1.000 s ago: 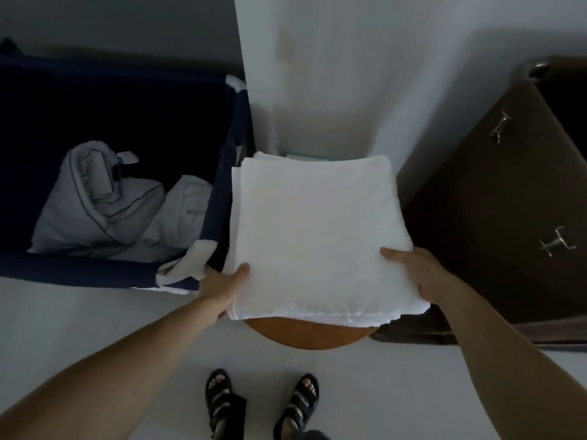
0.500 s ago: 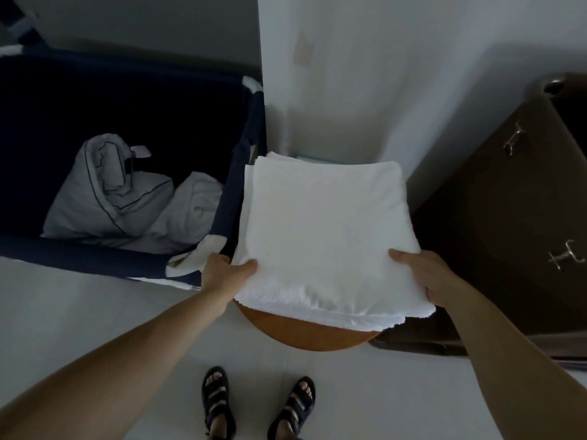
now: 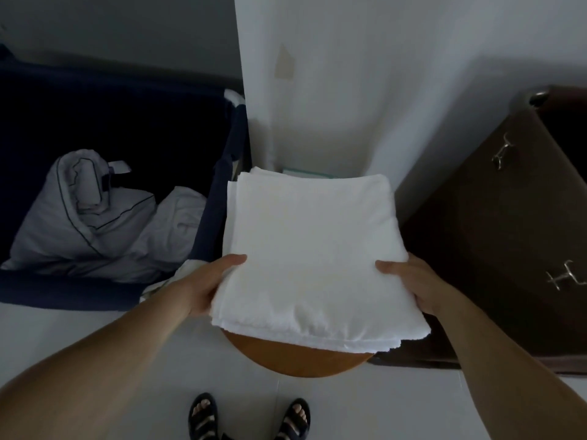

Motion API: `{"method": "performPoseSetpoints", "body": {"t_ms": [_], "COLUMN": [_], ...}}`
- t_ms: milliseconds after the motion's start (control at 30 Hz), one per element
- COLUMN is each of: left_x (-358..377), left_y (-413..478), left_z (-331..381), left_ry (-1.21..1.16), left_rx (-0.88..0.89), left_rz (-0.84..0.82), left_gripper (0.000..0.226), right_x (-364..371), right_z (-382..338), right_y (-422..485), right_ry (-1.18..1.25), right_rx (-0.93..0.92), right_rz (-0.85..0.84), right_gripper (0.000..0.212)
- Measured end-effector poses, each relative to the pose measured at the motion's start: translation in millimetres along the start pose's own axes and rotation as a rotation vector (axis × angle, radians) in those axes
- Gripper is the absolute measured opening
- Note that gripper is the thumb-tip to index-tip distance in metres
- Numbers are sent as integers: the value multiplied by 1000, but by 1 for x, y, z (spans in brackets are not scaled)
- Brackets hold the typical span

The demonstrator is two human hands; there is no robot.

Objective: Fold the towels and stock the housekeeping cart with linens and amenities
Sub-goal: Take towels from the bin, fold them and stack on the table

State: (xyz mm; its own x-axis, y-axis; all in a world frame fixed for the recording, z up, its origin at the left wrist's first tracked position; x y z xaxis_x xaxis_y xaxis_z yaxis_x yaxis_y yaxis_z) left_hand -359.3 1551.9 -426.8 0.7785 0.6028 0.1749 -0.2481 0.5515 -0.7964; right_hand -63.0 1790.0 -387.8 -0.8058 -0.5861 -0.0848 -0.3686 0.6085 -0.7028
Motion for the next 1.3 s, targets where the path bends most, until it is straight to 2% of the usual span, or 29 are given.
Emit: {"method": "performPoseSetpoints", "body": {"t_ms": [100, 233, 367, 500, 600, 667, 733, 833, 900, 967, 1033, 1133, 1233, 1300], "left_x": [12, 36, 59, 64, 50, 35, 20, -1, -8, -10, -9, -9, -5, -1], "left_y": [-2, -27, -78, -113, -105, -83, -52, -7, 14, 24, 27, 26, 23, 18], "left_z": [23, 104, 200, 239, 221, 191, 144, 55, 10, -7, -10, -20, -22, -5], "left_ry": [42, 168, 320, 289, 238, 276, 330, 431, 541, 599, 623, 668, 720, 693], "left_rx": [78, 335, 588, 762, 744, 704, 631, 387, 295, 328, 377, 348, 360, 463], "left_rz": [130, 186, 197, 215, 230, 267, 303, 320, 294, 341, 413, 478, 492, 513], "left_gripper": [45, 8, 6, 7, 11, 22, 27, 12, 27, 49, 53, 58, 49, 39], "right_x": [1, -1, -11, -22, -27, -26, -19, -2, 7, 8, 7, 4, 7, 10], "right_z": [-13, -65, -137, -179, -168, -139, -92, -8, 34, 52, 54, 57, 59, 47], "right_y": [-5, -18, -37, -57, -57, -45, -27, -7, -1, -1, -3, -8, -11, -12], "right_ry": [42, 72, 151, 215, 244, 219, 202, 117, 44, 26, 14, -75, -303, -405], "right_rx": [-96, -256, -431, -559, -555, -489, -376, -135, -12, 15, 8, 25, 25, -60], "right_rz": [45, 61, 110, 159, 164, 199, 221, 203, 207, 264, 298, 325, 386, 448], "right_gripper": [46, 39, 38, 39, 41, 46, 50, 49, 51, 57, 57, 55, 58, 51]}}
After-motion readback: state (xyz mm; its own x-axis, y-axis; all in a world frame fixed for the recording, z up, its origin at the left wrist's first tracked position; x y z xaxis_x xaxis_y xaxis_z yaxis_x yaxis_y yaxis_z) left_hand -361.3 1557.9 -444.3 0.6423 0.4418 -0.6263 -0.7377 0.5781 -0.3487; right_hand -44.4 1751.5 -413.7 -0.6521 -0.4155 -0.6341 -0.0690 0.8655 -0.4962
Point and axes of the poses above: each hand's wrist, its own y-axis towards the middle knuckle, its own x-axis out of the palm, z = x × y, the point moved 3 cm from there along y, towards the middle knuckle, and after that the axes turned 5 degrees about x, right-handed, at the moved point
